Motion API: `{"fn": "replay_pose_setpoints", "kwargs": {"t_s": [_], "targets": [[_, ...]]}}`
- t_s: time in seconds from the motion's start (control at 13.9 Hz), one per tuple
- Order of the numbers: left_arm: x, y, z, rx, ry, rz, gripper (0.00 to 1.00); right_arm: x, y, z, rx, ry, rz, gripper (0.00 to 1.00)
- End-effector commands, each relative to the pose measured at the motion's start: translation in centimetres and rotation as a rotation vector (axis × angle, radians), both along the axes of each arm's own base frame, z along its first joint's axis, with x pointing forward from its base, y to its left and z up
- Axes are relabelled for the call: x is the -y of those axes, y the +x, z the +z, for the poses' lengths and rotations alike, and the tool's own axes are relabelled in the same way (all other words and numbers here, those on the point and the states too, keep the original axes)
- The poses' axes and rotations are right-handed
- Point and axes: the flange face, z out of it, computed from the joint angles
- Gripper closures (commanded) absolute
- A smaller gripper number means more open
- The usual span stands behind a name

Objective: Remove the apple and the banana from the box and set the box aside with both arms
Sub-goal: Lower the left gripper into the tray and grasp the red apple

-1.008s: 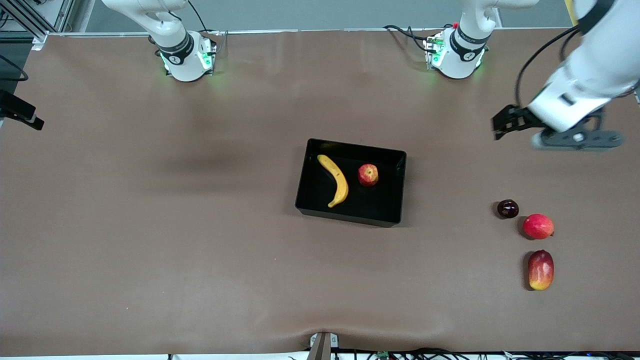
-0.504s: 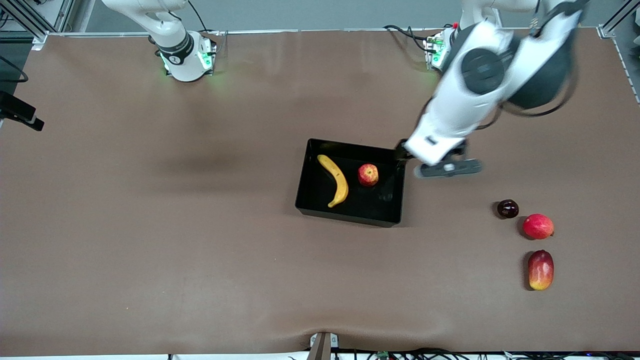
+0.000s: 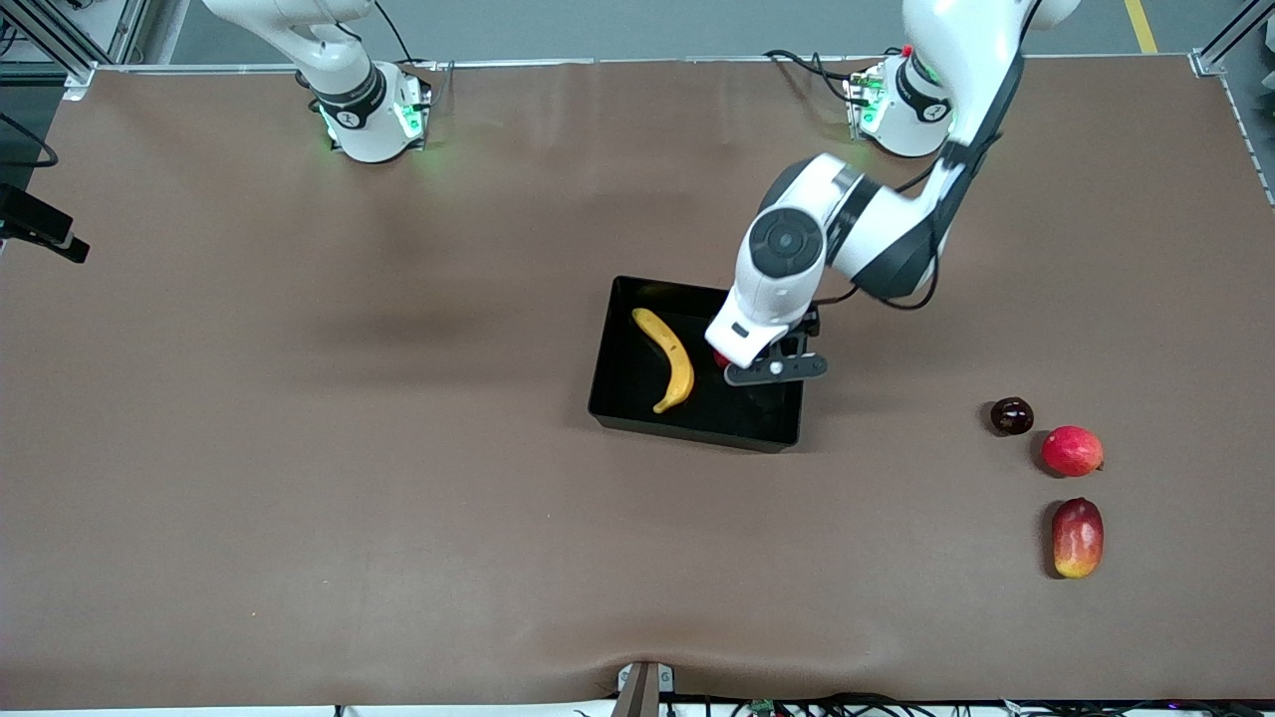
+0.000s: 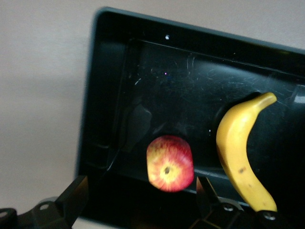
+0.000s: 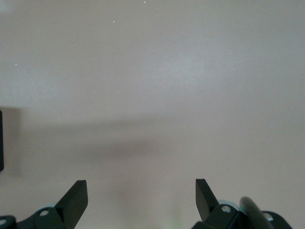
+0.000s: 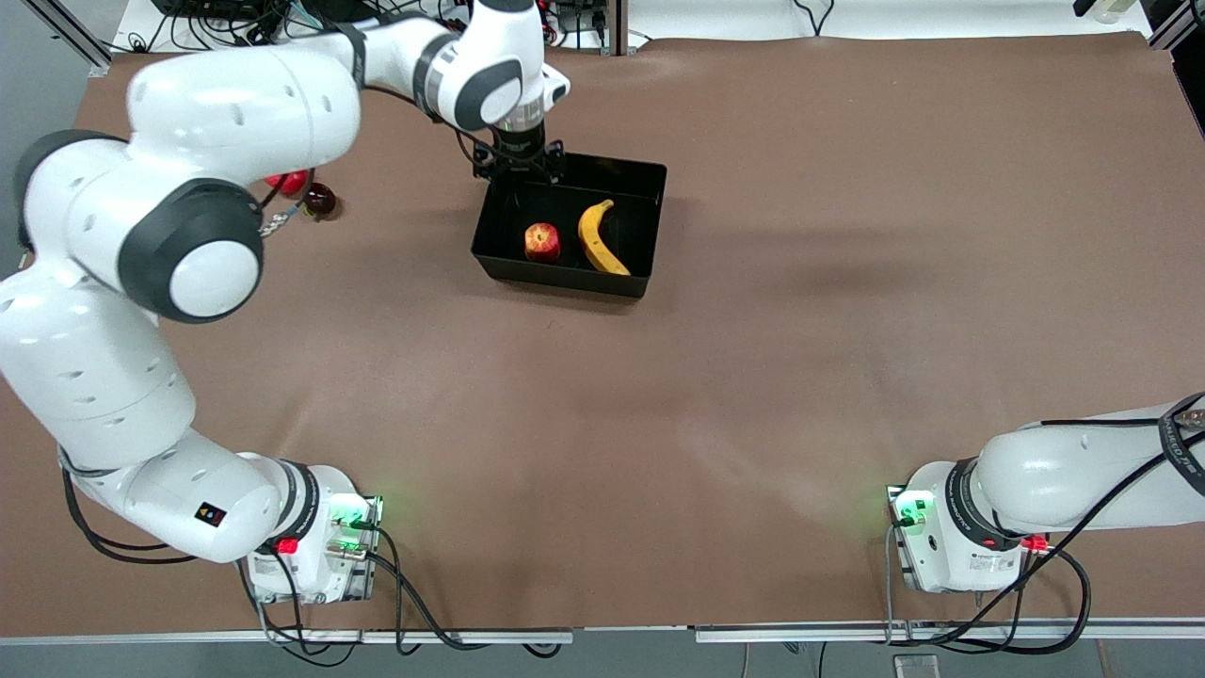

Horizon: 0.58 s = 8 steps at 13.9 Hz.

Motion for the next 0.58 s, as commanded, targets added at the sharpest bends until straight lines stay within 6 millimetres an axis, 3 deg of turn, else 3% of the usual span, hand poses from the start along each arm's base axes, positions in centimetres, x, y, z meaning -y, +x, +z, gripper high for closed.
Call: {"fn": "replay_pose_setpoints", "kwargs": {"t_s": [0.0, 0.14, 0.5], "targets": [[0.7, -0.2, -3.2, 0.015, 0.000, 0.035, 0.00, 0.4, -0.1, 0.2, 0.005, -0.005, -0.008, 0.00], [1.5, -0.9, -5.0, 0.006, 0.002, 0.050, 0.00, 0.4, -0.1, 0.1, 0.005, -0.005, -0.010, 0.00], [1.0, -2.3, -8.6, 0.014, -0.022, 0.057, 0.00, 0.4, 0.1, -0.1, 0.002, -0.005, -0.009, 0.00]]}}
